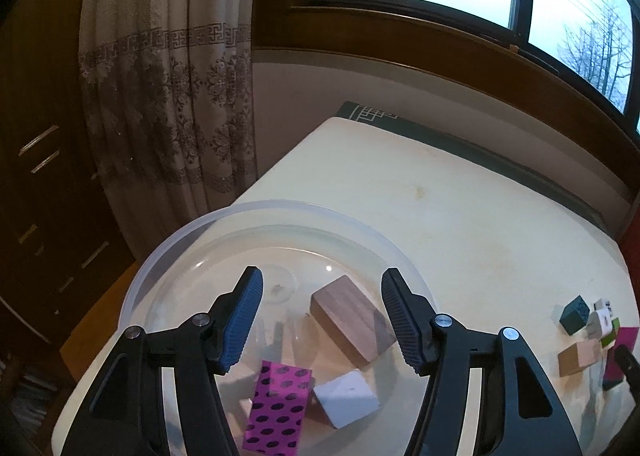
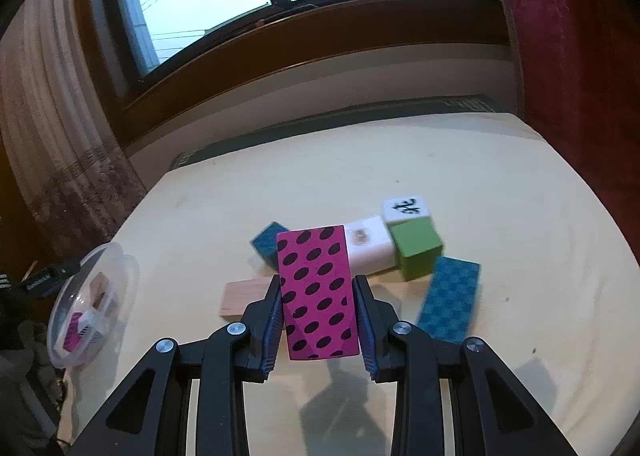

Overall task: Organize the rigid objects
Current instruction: 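Carry the pink polka-dot brick into the clear bowl and release with the right tool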

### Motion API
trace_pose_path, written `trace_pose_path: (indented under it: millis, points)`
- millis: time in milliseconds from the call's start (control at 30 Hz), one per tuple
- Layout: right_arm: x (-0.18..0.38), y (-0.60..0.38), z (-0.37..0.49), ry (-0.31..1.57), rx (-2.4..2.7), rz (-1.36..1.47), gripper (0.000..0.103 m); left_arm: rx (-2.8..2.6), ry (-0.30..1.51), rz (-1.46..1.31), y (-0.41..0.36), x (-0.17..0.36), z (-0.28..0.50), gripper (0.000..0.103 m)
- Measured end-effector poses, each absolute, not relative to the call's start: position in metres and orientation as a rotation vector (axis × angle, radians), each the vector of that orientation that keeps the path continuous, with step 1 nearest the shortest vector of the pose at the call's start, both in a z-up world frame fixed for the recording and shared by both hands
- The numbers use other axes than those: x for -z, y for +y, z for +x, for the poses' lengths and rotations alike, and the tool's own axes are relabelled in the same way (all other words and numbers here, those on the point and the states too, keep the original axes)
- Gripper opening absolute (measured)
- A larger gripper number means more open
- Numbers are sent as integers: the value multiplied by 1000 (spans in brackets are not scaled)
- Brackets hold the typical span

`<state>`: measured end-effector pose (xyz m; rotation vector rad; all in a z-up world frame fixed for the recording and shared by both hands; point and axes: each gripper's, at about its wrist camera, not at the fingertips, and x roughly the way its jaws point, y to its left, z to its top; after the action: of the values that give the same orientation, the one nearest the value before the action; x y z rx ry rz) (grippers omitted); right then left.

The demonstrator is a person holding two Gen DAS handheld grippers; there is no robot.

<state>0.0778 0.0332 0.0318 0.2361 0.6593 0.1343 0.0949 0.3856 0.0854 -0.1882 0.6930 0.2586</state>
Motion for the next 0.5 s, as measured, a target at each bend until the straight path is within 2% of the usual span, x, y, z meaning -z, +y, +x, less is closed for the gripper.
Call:
trace_pose_path:
  millis: [500]
  points:
    - [-57,124,93,666,-322,182,35,-285,665,-163,412,-84,80,65]
